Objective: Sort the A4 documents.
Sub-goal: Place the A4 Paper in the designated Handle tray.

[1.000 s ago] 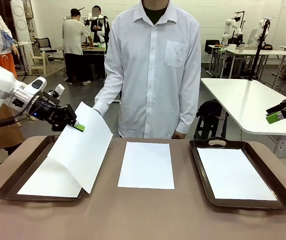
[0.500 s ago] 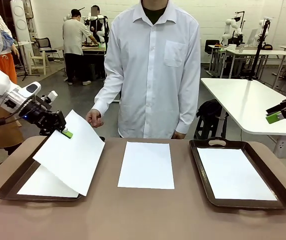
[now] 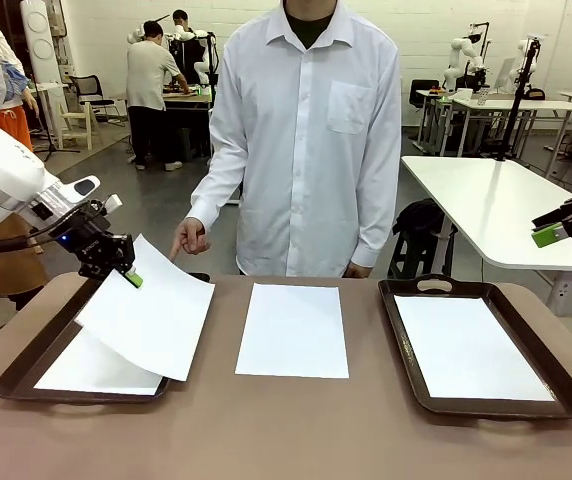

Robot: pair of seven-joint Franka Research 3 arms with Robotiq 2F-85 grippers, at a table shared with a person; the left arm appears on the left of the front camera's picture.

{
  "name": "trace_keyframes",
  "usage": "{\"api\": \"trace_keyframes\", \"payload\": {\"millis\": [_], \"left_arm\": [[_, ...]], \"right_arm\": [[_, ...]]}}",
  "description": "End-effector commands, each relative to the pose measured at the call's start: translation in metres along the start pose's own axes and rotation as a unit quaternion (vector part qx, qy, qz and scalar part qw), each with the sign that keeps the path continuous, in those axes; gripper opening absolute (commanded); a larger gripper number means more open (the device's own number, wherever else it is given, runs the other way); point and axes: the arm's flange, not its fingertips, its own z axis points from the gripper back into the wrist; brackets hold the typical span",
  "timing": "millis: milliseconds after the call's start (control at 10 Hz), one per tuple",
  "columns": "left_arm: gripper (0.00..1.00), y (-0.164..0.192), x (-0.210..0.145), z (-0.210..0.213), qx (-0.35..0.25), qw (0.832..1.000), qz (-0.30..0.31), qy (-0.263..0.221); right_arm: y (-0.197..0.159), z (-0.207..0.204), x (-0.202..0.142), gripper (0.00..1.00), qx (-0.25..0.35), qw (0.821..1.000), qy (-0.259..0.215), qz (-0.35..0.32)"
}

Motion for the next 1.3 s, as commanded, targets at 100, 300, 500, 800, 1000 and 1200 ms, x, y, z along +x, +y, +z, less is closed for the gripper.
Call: {"api": "trace_keyframes", "payload": {"millis": [100,300,500,800,1000,1200], "left_arm": [[0.01,0.004,0.007,-0.007,0.058,0.997,0.048,0.020],[0.01,0.005,0.008,-0.002,0.099,0.992,0.060,0.042],[0.01,0.003,0.007,0.003,0.118,0.991,0.048,0.049],[0.01,0.007,0.013,0.000,0.119,0.991,0.020,0.051],[0.01,0.014,0.016,-0.005,0.125,0.991,0.022,0.046],[0.01,0.020,0.021,-0.009,0.141,0.988,0.028,0.052]], "right_arm": [[0.001,-0.002,-0.001,1.00,0.001,1.000,0.000,0.005],[0.001,-0.002,-0.001,1.00,0.001,1.000,0.000,0.005],[0.001,-0.002,-0.001,1.00,0.001,1.000,0.000,0.005],[0.001,-0.002,-0.001,1.00,0.001,1.000,0.000,0.005],[0.001,-0.002,-0.001,1.00,0.001,1.000,0.000,0.005],[0.001,-0.002,-0.001,1.00,0.001,1.000,0.000,0.005]]}}
